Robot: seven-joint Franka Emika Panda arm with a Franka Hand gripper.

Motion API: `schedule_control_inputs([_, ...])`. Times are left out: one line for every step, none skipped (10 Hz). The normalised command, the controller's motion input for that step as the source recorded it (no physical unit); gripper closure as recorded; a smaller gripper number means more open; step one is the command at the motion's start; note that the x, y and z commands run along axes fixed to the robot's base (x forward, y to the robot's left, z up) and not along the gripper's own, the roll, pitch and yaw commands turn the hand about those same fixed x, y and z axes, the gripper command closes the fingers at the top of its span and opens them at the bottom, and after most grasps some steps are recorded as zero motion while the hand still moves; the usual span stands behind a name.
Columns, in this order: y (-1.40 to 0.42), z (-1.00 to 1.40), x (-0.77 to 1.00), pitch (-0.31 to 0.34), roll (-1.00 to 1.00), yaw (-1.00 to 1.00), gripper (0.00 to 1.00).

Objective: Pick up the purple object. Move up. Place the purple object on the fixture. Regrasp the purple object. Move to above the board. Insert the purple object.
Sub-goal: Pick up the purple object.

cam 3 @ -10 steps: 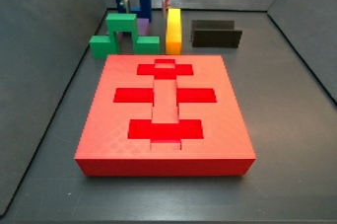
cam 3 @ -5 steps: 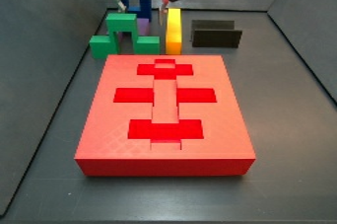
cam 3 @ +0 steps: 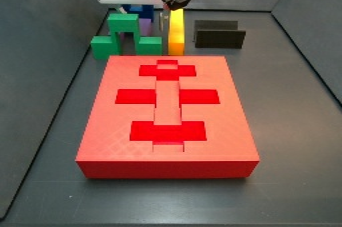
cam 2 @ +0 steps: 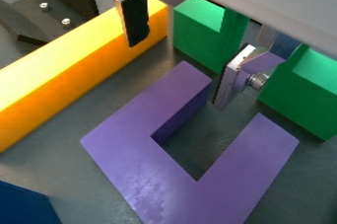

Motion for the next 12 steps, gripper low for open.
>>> schedule_control_inputs([-0.05,-0.24,0.01,-0.073,0.0,0.07,0.0])
schedule_control_inputs([-0.03,-0.25,0.03,-0.066,0.0,0.06,0.0])
schedule_control_inputs([0.0,-0.25,0.01,-0.064,0.0,0.02,0.0])
schedule_control_inputs([0.0,-0.22,0.0,-0.044,0.0,0.0,0.0])
schedule_control_inputs([0.0,-0.17,0.0,-0.043,0.0,0.0,0.0])
schedule_control_inputs([0.0,-0.15,0.0,-0.056,0.0,-0.01,0.0])
schedule_control_inputs([0.0,-0.14,0.0,-0.05,0.0,-0.01,0.0])
schedule_control_inputs([0.0,-0.14,0.0,-0.051,0.0,0.0,0.0])
schedule_control_inputs([0.0,-0.13,0.0,-0.054,0.0,0.0,0.0])
schedule_control_inputs([0.0,-0.09,0.0,-0.05,0.0,0.0,0.0])
schedule_control_inputs([0.0,0.0,0.0,0.0,0.0,0.0,0.0])
schedule_control_inputs([0.0,0.0,0.0,0.0,0.0,0.0,1.0])
